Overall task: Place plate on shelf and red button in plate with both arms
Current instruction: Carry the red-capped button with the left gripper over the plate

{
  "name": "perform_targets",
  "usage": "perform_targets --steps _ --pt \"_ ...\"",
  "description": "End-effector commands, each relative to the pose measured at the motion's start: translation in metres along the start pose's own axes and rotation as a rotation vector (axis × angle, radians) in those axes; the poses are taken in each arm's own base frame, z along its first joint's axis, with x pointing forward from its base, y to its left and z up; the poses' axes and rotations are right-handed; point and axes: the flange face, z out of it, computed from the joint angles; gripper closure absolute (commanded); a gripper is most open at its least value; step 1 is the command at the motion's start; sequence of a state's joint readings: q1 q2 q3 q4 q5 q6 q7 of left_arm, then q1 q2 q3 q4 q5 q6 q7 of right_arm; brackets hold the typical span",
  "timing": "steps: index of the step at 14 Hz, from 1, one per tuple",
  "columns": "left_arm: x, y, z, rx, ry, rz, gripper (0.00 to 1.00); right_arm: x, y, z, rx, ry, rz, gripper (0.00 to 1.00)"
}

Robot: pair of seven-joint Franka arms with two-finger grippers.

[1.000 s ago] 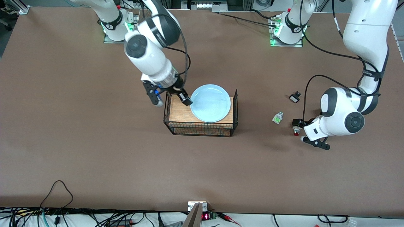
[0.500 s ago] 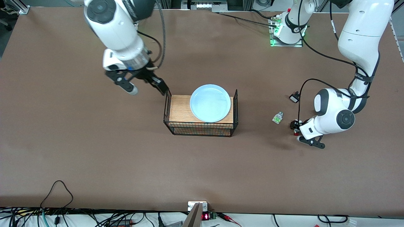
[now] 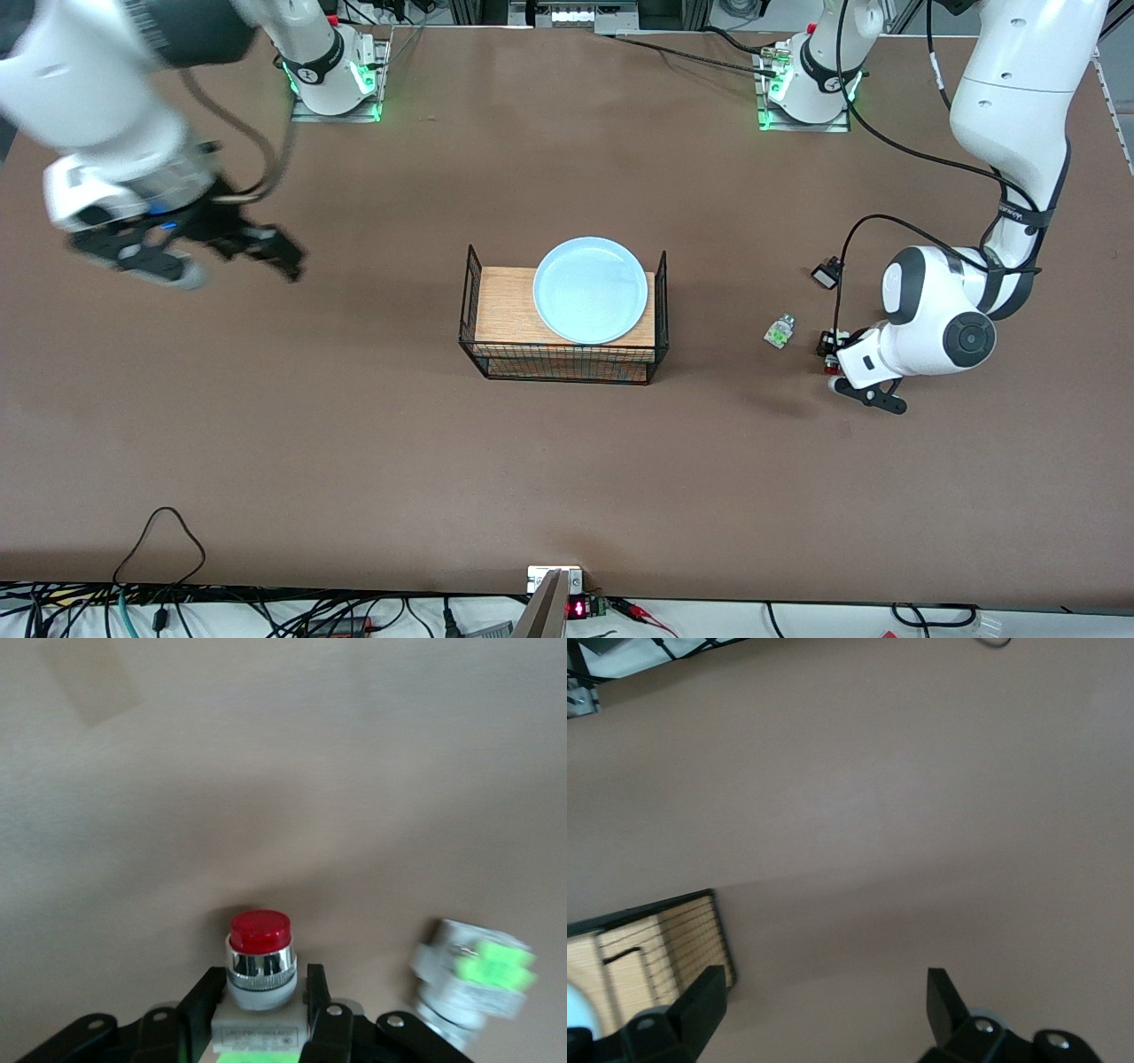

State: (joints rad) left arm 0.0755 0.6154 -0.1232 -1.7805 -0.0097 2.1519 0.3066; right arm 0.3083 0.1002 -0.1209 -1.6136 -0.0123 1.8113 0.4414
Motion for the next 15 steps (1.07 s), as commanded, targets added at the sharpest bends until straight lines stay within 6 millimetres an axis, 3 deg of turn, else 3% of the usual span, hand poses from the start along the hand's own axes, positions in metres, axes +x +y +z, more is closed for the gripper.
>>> perform_targets --steps 1,2,4,6,8,11,15 --pt "0.004 0.022 -0.092 -0.013 -0.021 0.026 0.79 0.020 0.050 -0.001 -0.012 -0.010 -0.099 0.00" --pt "0.005 0.029 -0.119 -0.019 -0.039 0.032 0.79 0.027 0.072 0.001 -0.016 -0.014 -0.130 0.00" --pt "0.011 0.080 -0.168 -0.039 -0.059 0.028 0.79 0.034 0.107 0.002 -0.023 -0.036 -0.188 0.00" --pt "0.013 0.155 -0.217 -0.062 -0.076 -0.081 0.79 0.033 0.127 0.000 -0.030 -0.069 -0.220 0.00" --pt "0.009 0.232 -0.251 -0.108 -0.080 -0.177 0.79 0.027 0.144 -0.003 -0.039 -0.115 -0.209 0.00" --pt "0.006 0.329 -0.252 -0.213 -0.122 -0.311 0.79 0.010 0.147 -0.002 -0.026 -0.101 -0.220 0.00" --pt "0.020 0.418 -0.228 -0.268 -0.042 -0.411 0.79 -0.009 0.153 -0.004 -0.023 -0.146 -0.242 0.00"
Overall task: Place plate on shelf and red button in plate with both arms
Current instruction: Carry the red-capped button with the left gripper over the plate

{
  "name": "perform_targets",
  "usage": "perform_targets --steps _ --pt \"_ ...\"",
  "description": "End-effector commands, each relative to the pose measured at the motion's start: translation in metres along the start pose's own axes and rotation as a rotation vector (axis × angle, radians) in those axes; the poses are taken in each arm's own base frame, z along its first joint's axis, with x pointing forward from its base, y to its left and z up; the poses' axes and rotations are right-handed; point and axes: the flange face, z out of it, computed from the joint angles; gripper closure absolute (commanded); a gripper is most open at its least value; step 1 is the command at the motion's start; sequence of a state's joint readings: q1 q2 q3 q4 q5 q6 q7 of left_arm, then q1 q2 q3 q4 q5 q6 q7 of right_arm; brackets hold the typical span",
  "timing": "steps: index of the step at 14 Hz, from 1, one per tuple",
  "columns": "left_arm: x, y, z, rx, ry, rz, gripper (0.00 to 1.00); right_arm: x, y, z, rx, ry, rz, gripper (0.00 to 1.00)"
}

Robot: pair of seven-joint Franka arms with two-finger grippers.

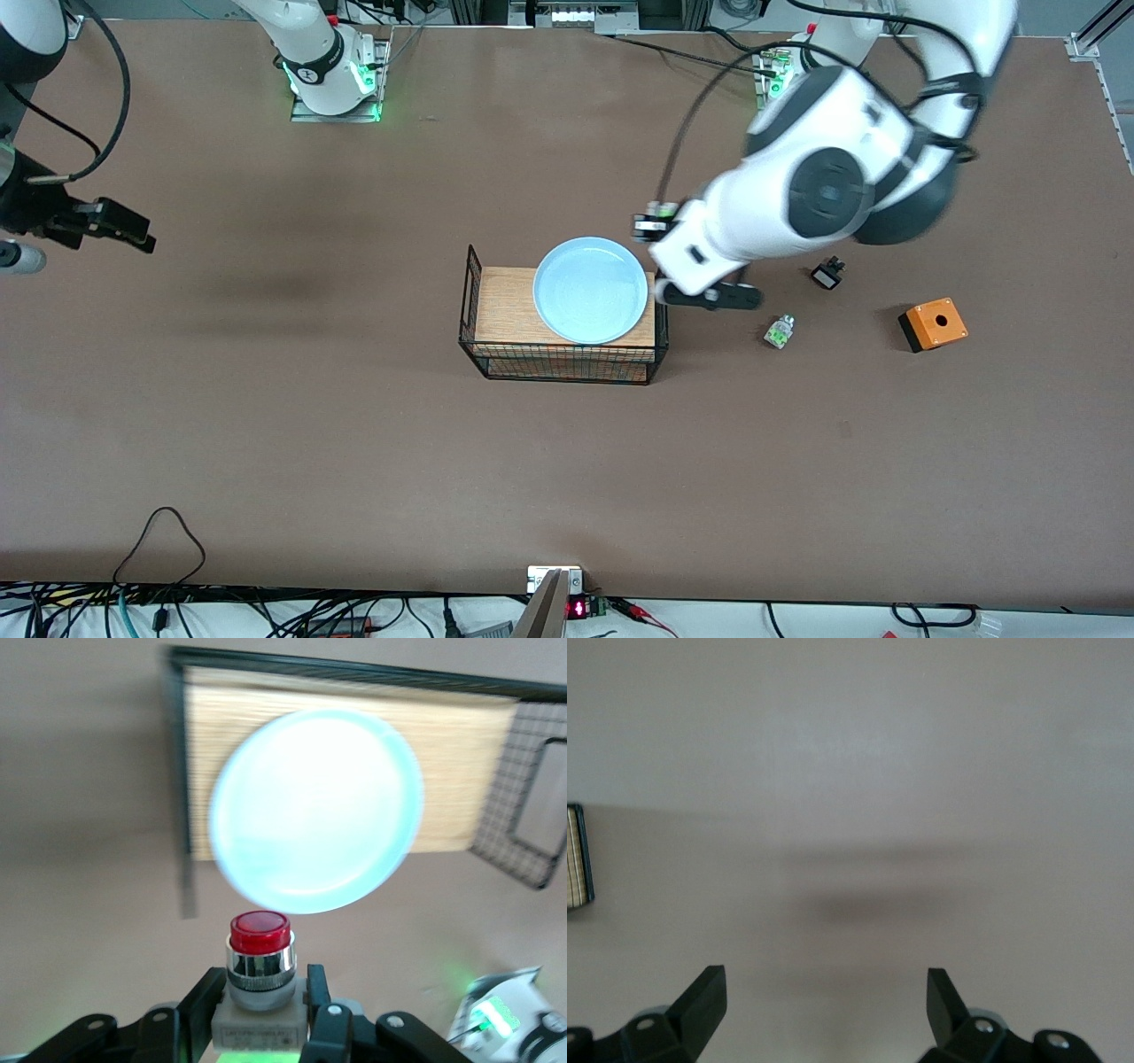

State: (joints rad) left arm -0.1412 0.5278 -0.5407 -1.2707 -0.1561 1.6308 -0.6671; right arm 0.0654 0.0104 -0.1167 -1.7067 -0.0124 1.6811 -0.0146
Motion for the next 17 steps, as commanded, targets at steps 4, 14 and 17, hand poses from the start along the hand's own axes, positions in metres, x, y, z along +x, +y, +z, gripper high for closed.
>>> perform_targets --steps 4,14,17 --pt "0.037 0.039 0.073 -0.024 0.093 -0.057 0.79 -0.025 0.023 -0.025 0.002 0.026 -0.007 0.00" --pt "0.057 0.043 0.133 0.102 0.178 0.007 0.00 0.000 -0.013 -0.015 0.002 0.021 -0.025 0.00" --pt "0.050 0.044 0.102 0.079 0.209 -0.006 0.00 0.005 -0.010 -0.017 -0.007 0.049 -0.025 0.00"
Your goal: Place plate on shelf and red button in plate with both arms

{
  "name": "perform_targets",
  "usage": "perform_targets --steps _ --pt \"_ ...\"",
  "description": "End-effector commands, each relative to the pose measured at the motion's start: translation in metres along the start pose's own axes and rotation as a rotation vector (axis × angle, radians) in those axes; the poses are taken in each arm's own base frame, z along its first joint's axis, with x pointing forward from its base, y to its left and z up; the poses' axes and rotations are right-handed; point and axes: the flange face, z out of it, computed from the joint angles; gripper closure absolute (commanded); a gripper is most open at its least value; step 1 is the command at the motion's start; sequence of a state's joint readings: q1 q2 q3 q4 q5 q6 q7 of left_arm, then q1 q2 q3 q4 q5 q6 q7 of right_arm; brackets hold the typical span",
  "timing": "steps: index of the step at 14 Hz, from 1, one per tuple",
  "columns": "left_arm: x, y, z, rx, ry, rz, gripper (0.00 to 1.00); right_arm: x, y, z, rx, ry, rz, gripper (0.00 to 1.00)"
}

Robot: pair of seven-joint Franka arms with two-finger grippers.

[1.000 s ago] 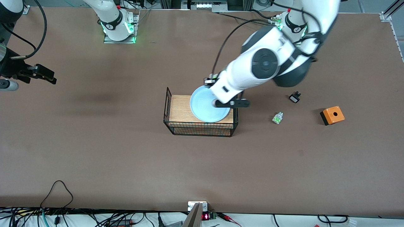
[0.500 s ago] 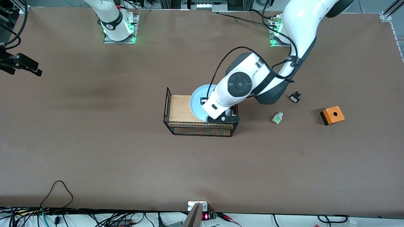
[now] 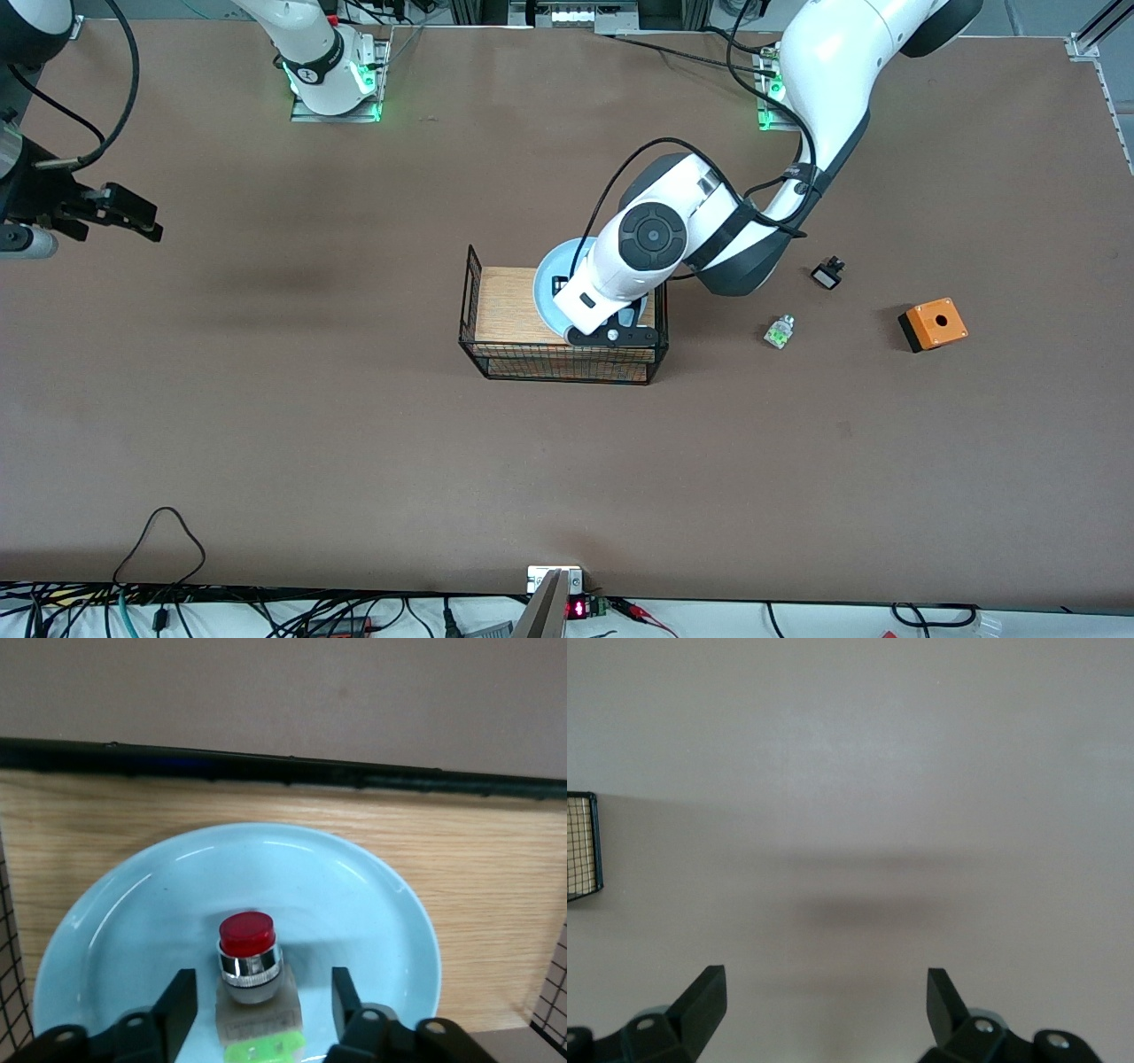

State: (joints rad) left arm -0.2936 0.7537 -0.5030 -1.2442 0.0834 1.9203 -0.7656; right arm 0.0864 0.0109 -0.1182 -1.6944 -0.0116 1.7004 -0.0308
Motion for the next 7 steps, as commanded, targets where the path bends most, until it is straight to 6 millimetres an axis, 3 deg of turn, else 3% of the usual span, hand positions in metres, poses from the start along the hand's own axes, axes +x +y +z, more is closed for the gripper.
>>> perform_targets --steps 1,3,5,7 --pt "-0.004 0.000 -0.052 -0.002 0.066 -0.011 0.00 0.001 0.001 -0.010 -0.009 0.012 0.011 0.00" --pt "-0.024 -0.006 -0.101 0.039 0.081 -0.010 0.00 0.001 0.001 -0.009 -0.010 0.008 0.010 0.00" --pt "-0.041 -0.020 -0.135 0.108 0.069 -0.014 0.00 0.001 -0.001 -0.009 -0.007 0.008 0.009 0.00" --pt "-0.034 -0.053 -0.166 0.126 0.065 -0.060 0.00 0.001 -0.002 -0.011 -0.006 0.017 0.006 0.00"
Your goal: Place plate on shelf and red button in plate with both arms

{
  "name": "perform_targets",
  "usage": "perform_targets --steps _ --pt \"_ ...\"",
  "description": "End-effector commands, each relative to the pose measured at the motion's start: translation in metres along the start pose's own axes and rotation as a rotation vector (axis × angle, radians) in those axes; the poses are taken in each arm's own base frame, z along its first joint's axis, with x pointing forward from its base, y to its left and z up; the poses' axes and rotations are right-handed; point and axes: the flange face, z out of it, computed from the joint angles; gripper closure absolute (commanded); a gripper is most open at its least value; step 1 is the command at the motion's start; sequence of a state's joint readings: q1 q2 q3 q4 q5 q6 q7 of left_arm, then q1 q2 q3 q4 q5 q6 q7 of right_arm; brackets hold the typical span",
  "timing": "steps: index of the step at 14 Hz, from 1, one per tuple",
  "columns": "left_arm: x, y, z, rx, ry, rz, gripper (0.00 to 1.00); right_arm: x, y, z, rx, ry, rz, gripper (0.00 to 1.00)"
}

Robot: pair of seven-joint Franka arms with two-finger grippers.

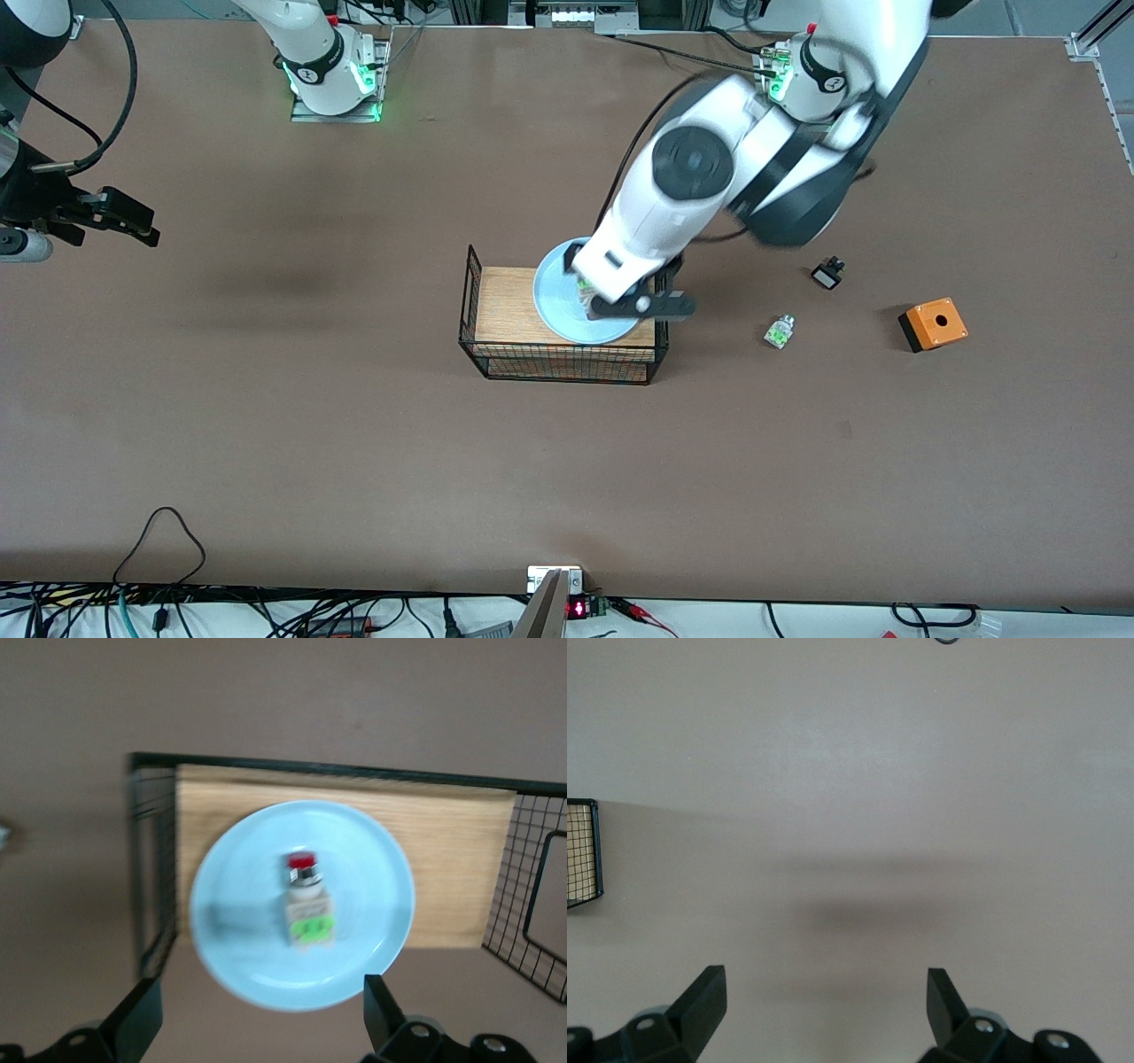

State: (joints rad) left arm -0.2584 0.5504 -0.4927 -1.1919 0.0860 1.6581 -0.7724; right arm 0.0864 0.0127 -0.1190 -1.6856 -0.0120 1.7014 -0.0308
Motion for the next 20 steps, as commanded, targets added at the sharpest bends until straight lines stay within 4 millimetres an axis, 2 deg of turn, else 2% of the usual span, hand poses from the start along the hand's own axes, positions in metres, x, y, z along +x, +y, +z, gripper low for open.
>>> perform_targets --steps 1,2,5,7,9,11,12,13,15,17,20 --pt "0.007 -0.049 -0.037 0.053 0.017 -0.065 0.00 0.000 -0.001 -0.008 -0.004 0.011 0.007 0.00" --pt "0.007 -0.064 -0.053 0.060 0.025 -0.066 0.00 0.000 -0.001 -0.008 -0.002 0.011 0.009 0.00" --pt "0.021 -0.132 -0.089 0.103 0.011 0.044 0.00 -0.001 -0.001 -0.010 -0.002 0.011 0.009 0.00" --pt "0.034 -0.172 -0.101 0.144 0.033 0.122 0.00 -0.001 0.002 -0.009 0.001 0.005 0.014 0.00" --pt "0.026 -0.208 -0.116 0.203 0.051 0.172 0.00 -0.001 0.001 -0.009 -0.003 0.006 0.012 0.00" --pt "0.004 -0.250 -0.125 0.180 0.122 0.161 0.00 -0.002 0.001 -0.009 -0.006 0.006 0.009 0.00" --pt "-0.002 -0.285 -0.131 0.146 0.156 0.140 0.00 -0.002 0.002 -0.009 -0.006 0.006 0.010 0.00" --pt "-0.009 -0.305 -0.131 0.130 0.160 0.165 0.00 -0.002 0.004 -0.008 -0.006 0.003 0.013 0.00" --pt "-0.016 -0.326 -0.138 0.135 0.171 0.158 0.00 -0.002 0.004 -0.008 -0.006 0.003 0.009 0.00" --pt "-0.012 -0.350 -0.142 0.127 0.174 0.115 0.00 -0.002 0.003 -0.008 -0.006 0.003 0.005 0.00" --pt "-0.013 -0.345 -0.143 0.127 0.175 0.118 0.00 -0.002 0.003 -0.008 -0.006 0.001 0.005 0.00"
